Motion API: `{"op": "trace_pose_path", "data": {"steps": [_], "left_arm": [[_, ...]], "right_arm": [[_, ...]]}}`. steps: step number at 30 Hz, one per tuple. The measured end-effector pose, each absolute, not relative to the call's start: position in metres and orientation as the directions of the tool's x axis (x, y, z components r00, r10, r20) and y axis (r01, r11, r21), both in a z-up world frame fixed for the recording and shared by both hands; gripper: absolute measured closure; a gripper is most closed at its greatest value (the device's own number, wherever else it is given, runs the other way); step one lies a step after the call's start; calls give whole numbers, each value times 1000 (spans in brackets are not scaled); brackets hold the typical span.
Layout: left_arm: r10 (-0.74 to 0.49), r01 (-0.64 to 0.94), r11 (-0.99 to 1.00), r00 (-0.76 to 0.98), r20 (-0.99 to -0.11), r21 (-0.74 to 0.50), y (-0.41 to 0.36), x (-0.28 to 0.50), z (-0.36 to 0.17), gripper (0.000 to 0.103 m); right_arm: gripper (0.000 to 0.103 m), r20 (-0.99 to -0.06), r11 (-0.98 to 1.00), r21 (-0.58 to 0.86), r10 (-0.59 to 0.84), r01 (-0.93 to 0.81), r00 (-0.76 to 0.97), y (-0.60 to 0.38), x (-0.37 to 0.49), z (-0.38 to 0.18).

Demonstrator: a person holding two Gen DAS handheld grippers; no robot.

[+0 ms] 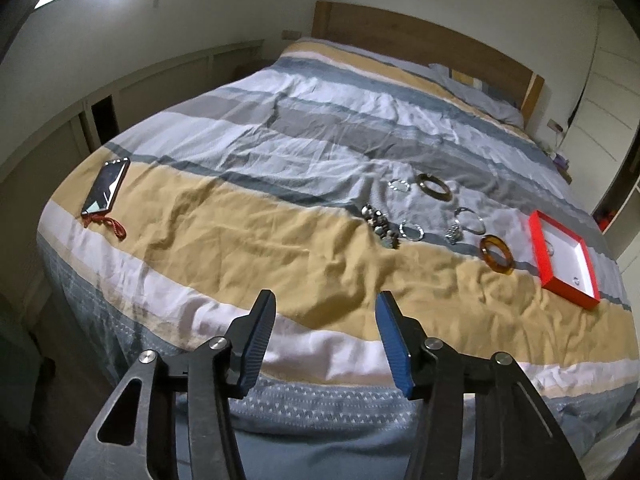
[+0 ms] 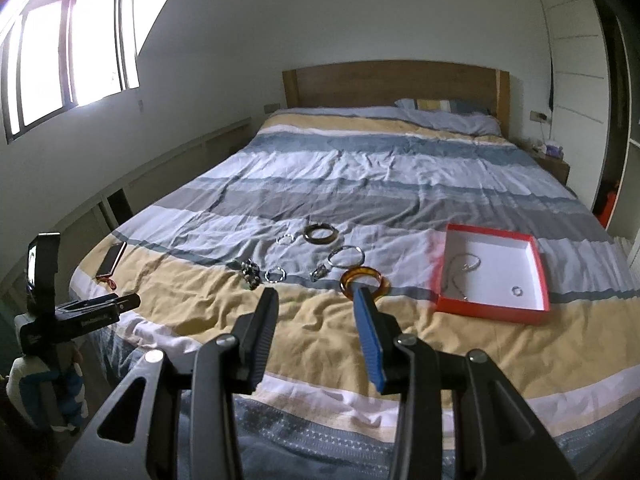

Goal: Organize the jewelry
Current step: 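Move both tools back toward the remaining jewelry on the bed, then grasp the dark beaded bracelet with the left tool while the right tool grasps the amber bangle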

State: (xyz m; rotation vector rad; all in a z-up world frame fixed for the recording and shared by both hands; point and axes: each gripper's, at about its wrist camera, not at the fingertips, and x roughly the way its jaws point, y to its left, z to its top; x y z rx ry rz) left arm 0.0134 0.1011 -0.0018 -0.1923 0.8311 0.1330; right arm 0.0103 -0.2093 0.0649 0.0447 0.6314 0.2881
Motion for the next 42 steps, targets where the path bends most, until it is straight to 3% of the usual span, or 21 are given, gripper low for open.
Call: {"op": "trace_pose_path", "data": {"steps": [14,23,28,42], "left_arm": [[-23,-180,972,567,-824,-151,89,155,-68,57],[-69,-212,955,522,-850,-208,87,235,-104,57],[-100,-204,951,511,-854,-233,82,243,-116,55],[-42,-144,982,480,-876,-126,70,253,-140,52]], "right_arm": [[66,-708,944,183,321,-275,630,-211,137,-26],[66,-737,927,215,360,-306,571,-205,197,-66],[66,-735,919,230,380,-321,562,-204,212,-75],[66,-799,908,196,367,-370,477,-185,242,-121]]}}
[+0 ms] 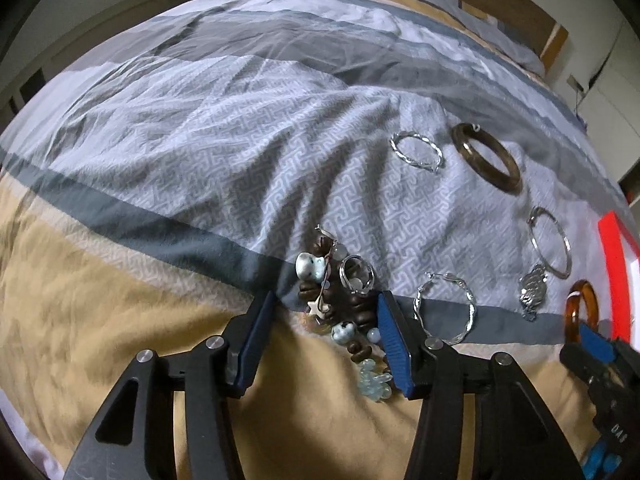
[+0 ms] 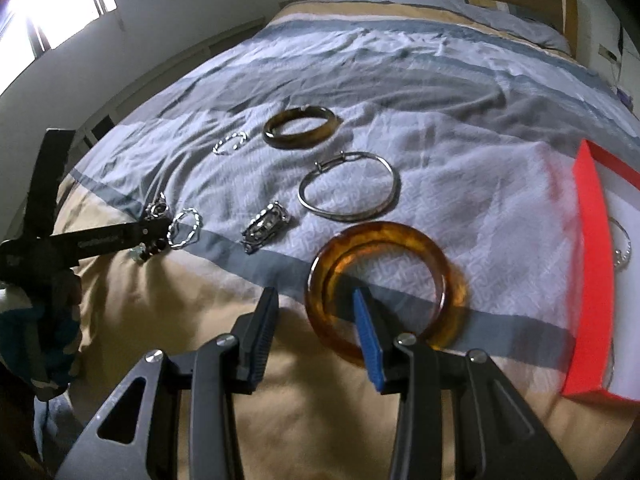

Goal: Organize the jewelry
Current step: 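Grasp the dark beaded bracelet with the left tool while the right tool grasps the amber bangle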

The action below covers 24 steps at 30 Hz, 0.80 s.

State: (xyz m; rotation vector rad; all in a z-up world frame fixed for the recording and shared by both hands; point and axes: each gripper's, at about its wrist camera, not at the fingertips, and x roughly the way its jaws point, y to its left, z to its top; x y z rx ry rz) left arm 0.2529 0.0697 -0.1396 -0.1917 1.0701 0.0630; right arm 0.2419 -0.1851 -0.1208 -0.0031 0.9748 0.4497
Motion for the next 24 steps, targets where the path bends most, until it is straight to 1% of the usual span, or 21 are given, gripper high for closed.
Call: {"op": "trace_pose_path", "data": {"steps": [1,2,3,4,5,6,7,8,12,24], "left_arm": [[-32,-139,984,484,-875,-113,69,253,-140,56],[-24,-136,985,488,-873,-103,69,253,-140,62],[-17,-135,986,495,-869,-96,69,253,-140,65],[-15,-134,986,501,-866,-95,71,251,-139,71],[-15,-135,986,508,-861,-96,73,249,-139,79],[-15,-133,986,513,-858,-97,75,248,-138,83],[-29,-125,986,516,-856,-108,78,245,-137,87],[-34,-119,987,515,-856,-111,78,245,-136,90],[-41,-84,992,515,-856,-98,78,236,-129,93],[-15,-72,996,481,-877,-57,72,237,-137,93]], "right_arm": [[66,-803,907,189,364,-376,473,-183,244,-122],[66,-807,905,180,360,-386,468,-181,246,-123],[66,-810,903,173,357,-393,464,-179,247,-124],[67,-812,902,171,358,-397,462,-178,247,-124],[73,-813,901,169,357,-400,460,-178,248,-125],[77,-813,901,173,359,-398,458,-179,250,-125],[86,-812,901,184,365,-393,455,-180,251,-125],[92,-810,898,209,381,-387,447,-183,252,-125],[92,-804,896,235,398,-377,443,-186,250,-125],[90,-817,900,261,398,-349,418,-181,254,-132]]}}
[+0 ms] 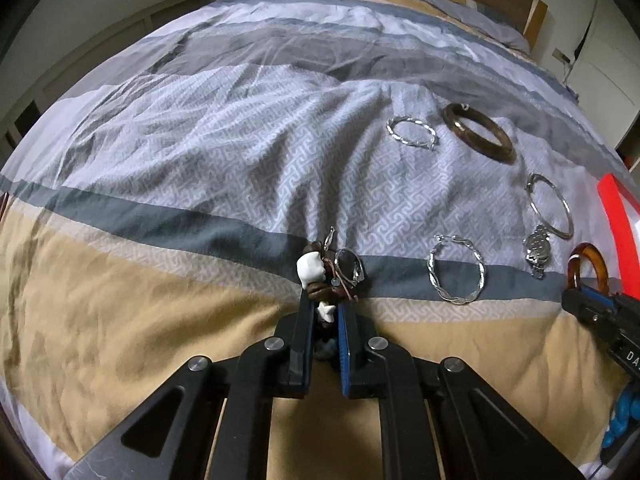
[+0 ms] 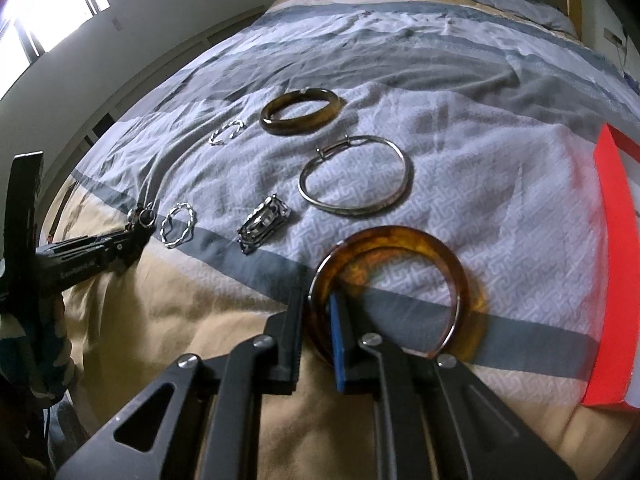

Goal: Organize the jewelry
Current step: 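Grasp the dark beaded bracelet with the left tool while the right tool grasps the amber bangle, then carry bracelet and amber bangle into the red box and release both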

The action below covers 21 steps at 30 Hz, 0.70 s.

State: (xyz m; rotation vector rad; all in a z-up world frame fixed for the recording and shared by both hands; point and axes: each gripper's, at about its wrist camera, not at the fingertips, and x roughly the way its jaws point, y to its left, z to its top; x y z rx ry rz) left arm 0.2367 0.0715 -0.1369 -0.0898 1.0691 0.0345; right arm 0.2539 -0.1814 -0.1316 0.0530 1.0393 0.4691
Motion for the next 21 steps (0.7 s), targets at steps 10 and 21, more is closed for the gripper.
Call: {"op": "trace_pose_path", "data": {"steps": [10,21], "left_arm": [[-21,-87,993,515,-857,-76,77,217,-112,93],[-14,-76,995,582,-813,-71,78,184,-61,94]], "right_arm": [[93,-756,880,348,468,-324,458,-195,241,-118],[95,-676,846,433,534,-312,509,-202,193,-77]]}}
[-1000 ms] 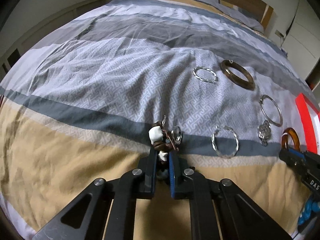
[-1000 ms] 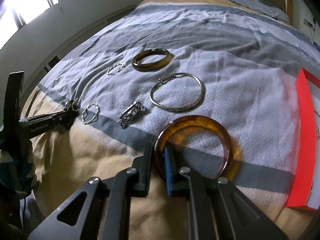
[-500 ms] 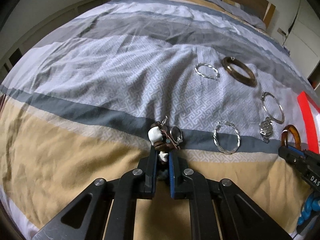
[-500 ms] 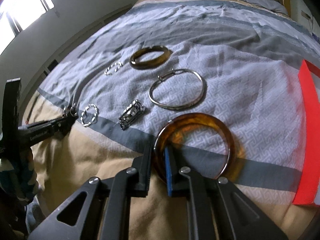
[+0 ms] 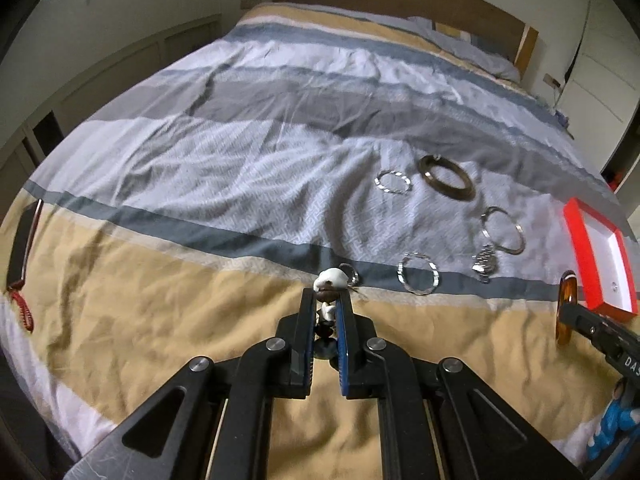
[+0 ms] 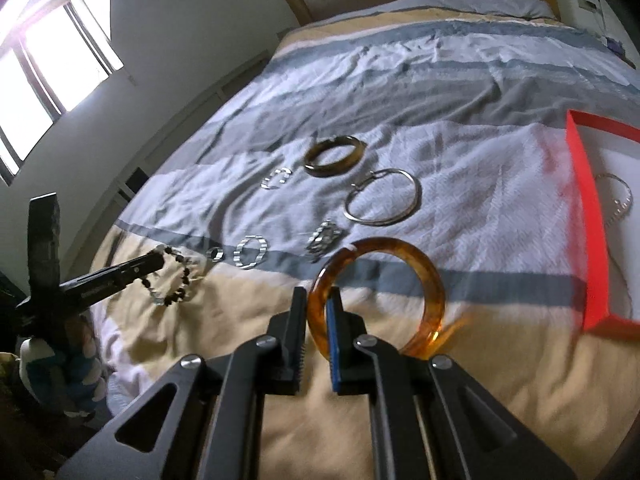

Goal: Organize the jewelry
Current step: 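Carry bracelet and amber bangle into the red box and release both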

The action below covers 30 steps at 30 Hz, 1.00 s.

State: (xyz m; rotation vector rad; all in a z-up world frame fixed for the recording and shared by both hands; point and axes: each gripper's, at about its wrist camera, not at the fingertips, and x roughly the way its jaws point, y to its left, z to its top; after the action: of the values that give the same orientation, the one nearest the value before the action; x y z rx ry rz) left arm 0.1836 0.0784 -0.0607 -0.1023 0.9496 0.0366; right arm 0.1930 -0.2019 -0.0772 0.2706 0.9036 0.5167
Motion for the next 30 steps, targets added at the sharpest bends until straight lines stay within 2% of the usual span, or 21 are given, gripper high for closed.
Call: {"op": "trace_pose_path", "data": {"steps": [16,23,30], "left_arm": [[-97,59,995,646,-757,-77,12,130,0,94],[-228,214,970,642,-732,-114,-75,136,19,94],[-354,375,917,601,-717,-138,-177,165,28,94]], "right_arm": [[95,-602,867,433,483,-248,637,-267,96,-25],[95,-609,903,395,396,-170,687,-328,74,-9],[94,-617,935,346,293,-83,730,-401,88,6]]}}
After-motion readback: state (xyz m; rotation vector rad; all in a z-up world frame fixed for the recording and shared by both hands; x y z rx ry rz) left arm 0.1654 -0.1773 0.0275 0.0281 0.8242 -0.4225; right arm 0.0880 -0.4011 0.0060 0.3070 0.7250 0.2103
